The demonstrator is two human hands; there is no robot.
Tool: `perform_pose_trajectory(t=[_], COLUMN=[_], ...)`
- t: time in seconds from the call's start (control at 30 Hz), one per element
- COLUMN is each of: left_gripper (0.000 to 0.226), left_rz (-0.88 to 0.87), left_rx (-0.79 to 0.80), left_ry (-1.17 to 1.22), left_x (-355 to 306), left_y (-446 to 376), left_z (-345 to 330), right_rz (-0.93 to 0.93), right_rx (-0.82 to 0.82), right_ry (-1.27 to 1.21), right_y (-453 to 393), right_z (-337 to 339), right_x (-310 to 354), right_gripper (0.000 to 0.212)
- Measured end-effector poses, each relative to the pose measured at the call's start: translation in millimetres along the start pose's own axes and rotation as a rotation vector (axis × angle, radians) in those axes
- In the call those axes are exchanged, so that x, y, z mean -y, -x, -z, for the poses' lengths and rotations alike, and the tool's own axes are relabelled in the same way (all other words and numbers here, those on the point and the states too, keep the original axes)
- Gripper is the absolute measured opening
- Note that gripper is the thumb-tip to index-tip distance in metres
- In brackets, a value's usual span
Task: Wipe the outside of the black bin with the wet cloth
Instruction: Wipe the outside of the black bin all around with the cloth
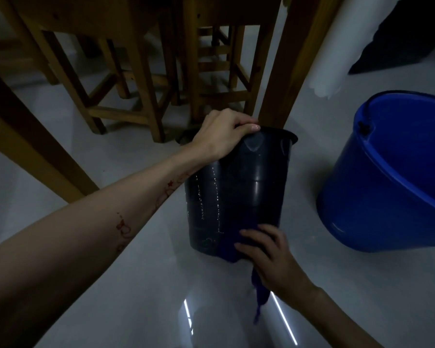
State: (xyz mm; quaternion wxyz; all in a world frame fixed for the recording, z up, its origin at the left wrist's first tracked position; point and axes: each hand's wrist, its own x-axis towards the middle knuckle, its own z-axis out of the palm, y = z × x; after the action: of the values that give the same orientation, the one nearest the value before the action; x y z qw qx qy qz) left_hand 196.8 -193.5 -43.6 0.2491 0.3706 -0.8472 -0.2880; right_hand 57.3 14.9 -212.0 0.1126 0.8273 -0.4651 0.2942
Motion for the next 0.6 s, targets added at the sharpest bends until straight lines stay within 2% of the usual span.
perform_pose_trajectory(t=[0.1, 0.27, 0.43, 0.6], left_gripper=[0.055, 0.05, 0.052, 0.048], left_rz=[0.012, -0.006, -0.212, -0.207], left_rx=[0.022, 0.196, 0.13, 0.082], left_ry=[-0.034, -0.236, -0.198, -0.135], left_x=[-2.2, 34.4, 43.4, 49.1], left_y=[-4.9, 4.8, 11.5, 14.0], left_z=[10.5, 20.5, 9.5, 8.2], right_rz=[-0.187, -0.504, -0.64, -0.629], right_rx=[-0.177, -0.378, -0.37, -0.304], right_ry=[-0.05, -0.106, -0.123, -0.138], right_y=[-29.6, -63.7, -84.5, -101.4], right_z=[14.5, 28.0, 28.4, 16.2], right_x=[-13.5, -39.6, -64.4, -69.8], right_gripper=[0.024, 0.025, 0.029, 0.034])
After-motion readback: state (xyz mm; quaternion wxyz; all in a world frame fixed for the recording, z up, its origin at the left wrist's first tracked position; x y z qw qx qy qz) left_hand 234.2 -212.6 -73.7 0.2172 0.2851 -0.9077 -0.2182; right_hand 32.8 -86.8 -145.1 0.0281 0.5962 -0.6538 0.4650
